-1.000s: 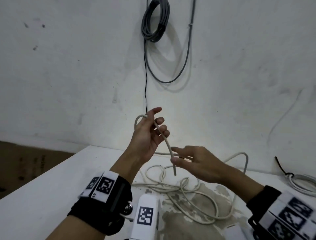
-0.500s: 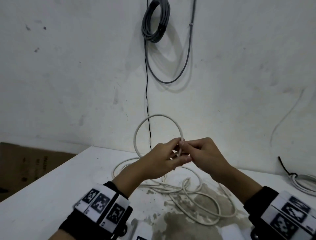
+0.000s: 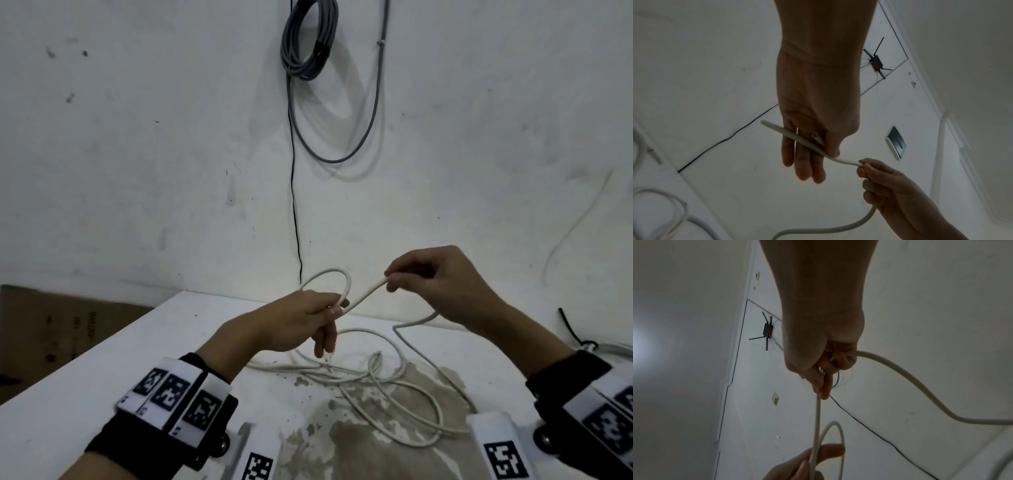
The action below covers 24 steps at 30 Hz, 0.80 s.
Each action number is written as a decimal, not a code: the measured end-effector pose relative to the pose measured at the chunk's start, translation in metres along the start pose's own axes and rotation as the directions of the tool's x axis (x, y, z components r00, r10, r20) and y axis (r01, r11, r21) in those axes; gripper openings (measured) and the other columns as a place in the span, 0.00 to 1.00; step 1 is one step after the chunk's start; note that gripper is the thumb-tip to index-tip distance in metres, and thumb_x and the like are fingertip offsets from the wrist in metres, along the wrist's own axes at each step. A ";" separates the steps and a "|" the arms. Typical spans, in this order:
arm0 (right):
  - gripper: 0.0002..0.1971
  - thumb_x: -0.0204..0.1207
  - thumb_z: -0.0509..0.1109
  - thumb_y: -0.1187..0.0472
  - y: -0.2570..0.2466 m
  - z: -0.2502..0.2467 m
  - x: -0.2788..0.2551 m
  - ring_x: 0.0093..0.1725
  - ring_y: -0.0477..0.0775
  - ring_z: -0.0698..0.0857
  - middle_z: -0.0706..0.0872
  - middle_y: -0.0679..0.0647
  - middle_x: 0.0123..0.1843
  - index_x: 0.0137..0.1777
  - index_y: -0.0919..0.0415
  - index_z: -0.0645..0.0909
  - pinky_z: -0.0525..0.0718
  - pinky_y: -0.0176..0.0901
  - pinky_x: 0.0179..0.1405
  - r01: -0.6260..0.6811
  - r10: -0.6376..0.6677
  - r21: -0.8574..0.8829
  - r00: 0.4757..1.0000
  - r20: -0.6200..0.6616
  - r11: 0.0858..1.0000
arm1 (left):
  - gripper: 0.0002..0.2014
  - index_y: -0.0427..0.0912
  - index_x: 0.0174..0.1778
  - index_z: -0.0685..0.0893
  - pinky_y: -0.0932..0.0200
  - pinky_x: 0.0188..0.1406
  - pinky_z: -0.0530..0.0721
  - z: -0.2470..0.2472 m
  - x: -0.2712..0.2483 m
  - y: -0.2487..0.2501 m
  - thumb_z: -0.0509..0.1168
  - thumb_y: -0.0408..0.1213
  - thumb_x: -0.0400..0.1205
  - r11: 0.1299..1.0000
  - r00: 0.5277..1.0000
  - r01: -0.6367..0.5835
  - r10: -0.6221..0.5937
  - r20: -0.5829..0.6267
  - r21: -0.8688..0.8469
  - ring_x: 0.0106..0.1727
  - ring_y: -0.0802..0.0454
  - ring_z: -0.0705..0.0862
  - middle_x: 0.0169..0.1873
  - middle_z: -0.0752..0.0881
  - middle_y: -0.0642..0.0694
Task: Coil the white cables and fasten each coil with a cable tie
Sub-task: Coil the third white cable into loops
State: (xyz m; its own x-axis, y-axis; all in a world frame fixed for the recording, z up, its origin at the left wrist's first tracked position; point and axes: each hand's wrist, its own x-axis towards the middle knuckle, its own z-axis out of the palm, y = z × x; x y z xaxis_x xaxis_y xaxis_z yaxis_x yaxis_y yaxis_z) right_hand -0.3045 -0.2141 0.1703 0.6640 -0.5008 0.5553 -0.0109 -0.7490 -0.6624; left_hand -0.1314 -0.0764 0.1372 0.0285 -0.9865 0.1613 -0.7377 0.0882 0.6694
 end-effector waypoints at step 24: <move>0.14 0.69 0.68 0.60 0.021 0.024 -0.019 0.15 0.42 0.60 0.82 0.53 0.31 0.48 0.71 0.83 0.59 0.30 0.14 -0.221 0.227 0.650 0.971 0.077 0.727 | 0.16 0.42 0.40 0.85 0.60 0.36 0.81 0.010 0.011 -0.002 0.54 0.45 0.82 0.239 0.985 -0.164 0.097 -0.144 -0.957 0.26 0.58 0.76 0.26 0.73 0.53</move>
State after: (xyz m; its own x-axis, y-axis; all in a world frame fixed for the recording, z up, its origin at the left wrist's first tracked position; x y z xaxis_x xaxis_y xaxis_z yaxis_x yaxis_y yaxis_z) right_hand -0.2988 -0.2097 0.1339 0.6998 -0.6227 0.3501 0.3312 -0.1514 -0.9313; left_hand -0.1366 -0.0883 0.1308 0.0540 -0.9431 0.3281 0.4647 0.3146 0.8277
